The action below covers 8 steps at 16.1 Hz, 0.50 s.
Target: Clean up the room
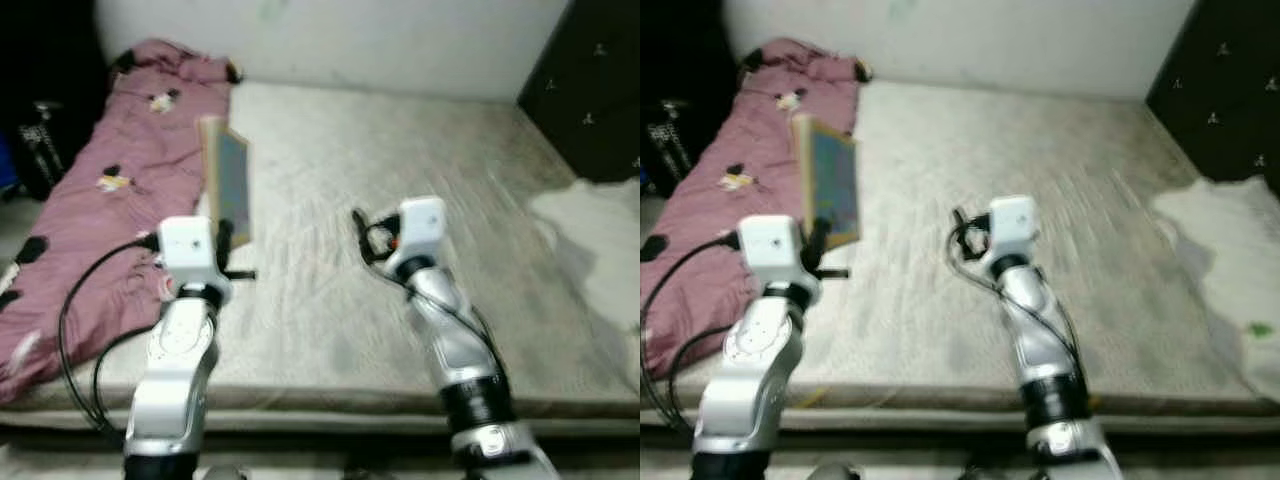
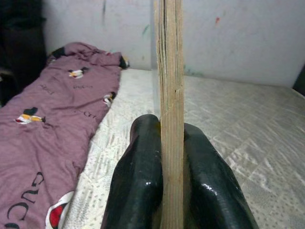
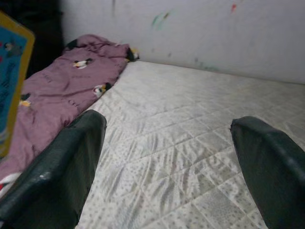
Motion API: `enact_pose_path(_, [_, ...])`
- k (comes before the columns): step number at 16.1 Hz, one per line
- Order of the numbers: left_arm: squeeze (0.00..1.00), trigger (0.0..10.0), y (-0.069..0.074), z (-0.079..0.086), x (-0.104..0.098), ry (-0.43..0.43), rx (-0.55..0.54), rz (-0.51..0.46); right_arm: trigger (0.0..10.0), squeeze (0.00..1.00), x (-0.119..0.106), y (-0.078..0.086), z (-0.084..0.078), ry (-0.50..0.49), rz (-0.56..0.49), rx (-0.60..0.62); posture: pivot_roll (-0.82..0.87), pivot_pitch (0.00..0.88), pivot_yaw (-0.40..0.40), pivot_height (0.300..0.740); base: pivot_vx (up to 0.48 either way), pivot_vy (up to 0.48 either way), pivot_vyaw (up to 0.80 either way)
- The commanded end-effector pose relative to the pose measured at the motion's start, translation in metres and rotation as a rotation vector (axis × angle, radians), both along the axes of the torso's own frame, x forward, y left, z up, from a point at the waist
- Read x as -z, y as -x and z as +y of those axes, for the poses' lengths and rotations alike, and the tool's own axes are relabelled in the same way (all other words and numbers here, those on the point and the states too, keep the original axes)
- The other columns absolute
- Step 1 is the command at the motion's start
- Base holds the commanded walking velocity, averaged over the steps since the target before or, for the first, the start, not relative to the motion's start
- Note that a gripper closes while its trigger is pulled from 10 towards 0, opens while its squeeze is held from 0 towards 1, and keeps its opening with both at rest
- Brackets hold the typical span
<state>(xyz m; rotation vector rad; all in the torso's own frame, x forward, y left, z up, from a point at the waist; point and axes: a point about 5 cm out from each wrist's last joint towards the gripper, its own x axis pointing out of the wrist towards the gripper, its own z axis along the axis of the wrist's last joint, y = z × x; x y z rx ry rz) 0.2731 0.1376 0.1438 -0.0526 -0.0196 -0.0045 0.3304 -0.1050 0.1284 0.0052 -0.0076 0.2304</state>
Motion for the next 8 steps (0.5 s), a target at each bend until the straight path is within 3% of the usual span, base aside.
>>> enact_pose_path(1, [0.00,10.0,-0.0018,-0.0107,-0.0105,0.016,0.036,-0.051,10.0,0.00,-0.0003,-0.0021,-0.0126,0.010,0.002,0.035,0.03,0.000,-0.058,0.740,0.000,-0.296,-0.52])
enact_pose_path(6, [0.00,10.0,-0.0022,-0.0107,-0.0107,0.019,0.030,-0.056,10.0,0.00,0.0016,-0.0016,-0.0121,0.017,0.005,0.029,0.03,0.000,-0.061,0.740,0.000,-0.299,0.00])
enact_pose_path(8, [0.00,10.0,-0.0017,-0.0100,-0.0112,0.035,0.025,-0.067,10.0,0.00,0.0016,-0.0018,-0.0118,0.018,0.005,0.026,0.03,0.000,-0.062,0.740,0.000,0.000,0.00])
